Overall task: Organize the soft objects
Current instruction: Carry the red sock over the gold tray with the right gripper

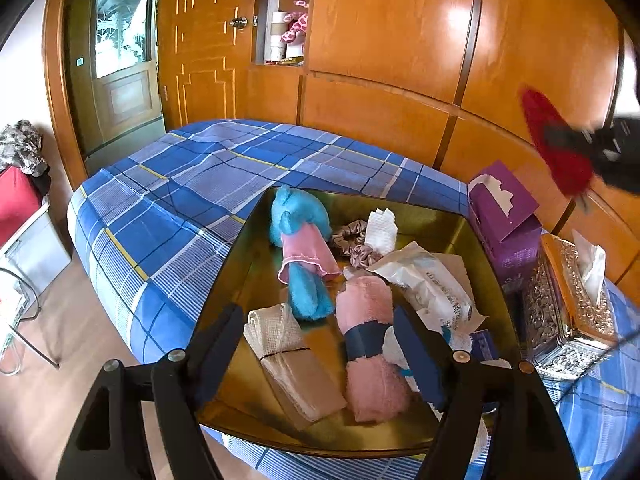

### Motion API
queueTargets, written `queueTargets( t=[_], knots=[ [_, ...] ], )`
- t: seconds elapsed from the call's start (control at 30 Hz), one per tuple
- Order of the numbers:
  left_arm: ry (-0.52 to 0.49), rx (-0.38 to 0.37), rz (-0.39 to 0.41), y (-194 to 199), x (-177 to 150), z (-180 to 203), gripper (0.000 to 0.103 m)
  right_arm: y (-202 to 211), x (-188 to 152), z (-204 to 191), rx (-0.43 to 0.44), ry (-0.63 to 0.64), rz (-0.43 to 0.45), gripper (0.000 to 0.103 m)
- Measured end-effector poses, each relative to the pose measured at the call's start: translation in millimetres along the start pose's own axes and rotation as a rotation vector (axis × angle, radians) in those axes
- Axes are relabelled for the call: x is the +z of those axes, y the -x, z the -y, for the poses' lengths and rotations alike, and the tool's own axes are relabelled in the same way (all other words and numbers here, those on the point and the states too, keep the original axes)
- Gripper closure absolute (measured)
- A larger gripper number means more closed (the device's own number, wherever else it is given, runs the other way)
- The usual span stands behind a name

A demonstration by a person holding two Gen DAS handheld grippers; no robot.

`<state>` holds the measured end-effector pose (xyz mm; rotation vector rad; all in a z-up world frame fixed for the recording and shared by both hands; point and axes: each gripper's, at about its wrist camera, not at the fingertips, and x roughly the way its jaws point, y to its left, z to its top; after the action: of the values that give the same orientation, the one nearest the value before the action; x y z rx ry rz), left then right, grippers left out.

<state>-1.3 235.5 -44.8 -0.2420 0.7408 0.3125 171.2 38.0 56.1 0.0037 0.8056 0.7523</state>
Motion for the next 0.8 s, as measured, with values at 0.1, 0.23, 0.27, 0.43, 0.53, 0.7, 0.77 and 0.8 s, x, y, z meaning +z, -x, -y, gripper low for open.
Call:
queueTargets(
  t=[0.1,0.23,0.27,0.43,0.53,0.7,0.77,0.8],
  knots=[
    [0.006,-0.001,-0.007,-0.3,-1.5,-2.6,0.025,-28.2,16.0,-9.6,0.081,-0.043,-0.037,0.075],
    [0.014,-0.003,-0.015,-0.3,-3.0,-6.6,0.025,-70.6,19.8,-3.4,0.046,-0.111,-0.108,0.075],
    [0.017,-0.007,-0.018,-0.6,-3.2,-7.4,0.025,-73.4,17.7,0.9,0.028,-0.119,-0.110,0.075],
    [0.023,-0.016,-0.022,-2.0,-3.2,-8.6,0.025,-65.2,-1.2,28.4,-0.080,-0.165,-0.101,0.075],
    [0.019,-0.014,-0.029,-3.1,-3.9,-7.6,0.025,-48.6,-10.3,33.6,-0.095,-0.167,-0.069,0.076],
    [0.015,-0.011,-0.004,5.2,-0.5,-6.9,0.022,-29.9,-14.4,26.2,-0.160,-0.144,-0.049,0.076],
    [0.019,-0.010,0.014,11.1,0.9,-8.9,0.021,-24.2,-20.8,18.8,-0.239,-0.113,-0.052,0.076],
    [0.022,-0.006,0.021,12.7,1.7,-10.7,0.019,-20.1,-23.2,17.3,-0.292,-0.109,-0.042,0.076]
  ],
)
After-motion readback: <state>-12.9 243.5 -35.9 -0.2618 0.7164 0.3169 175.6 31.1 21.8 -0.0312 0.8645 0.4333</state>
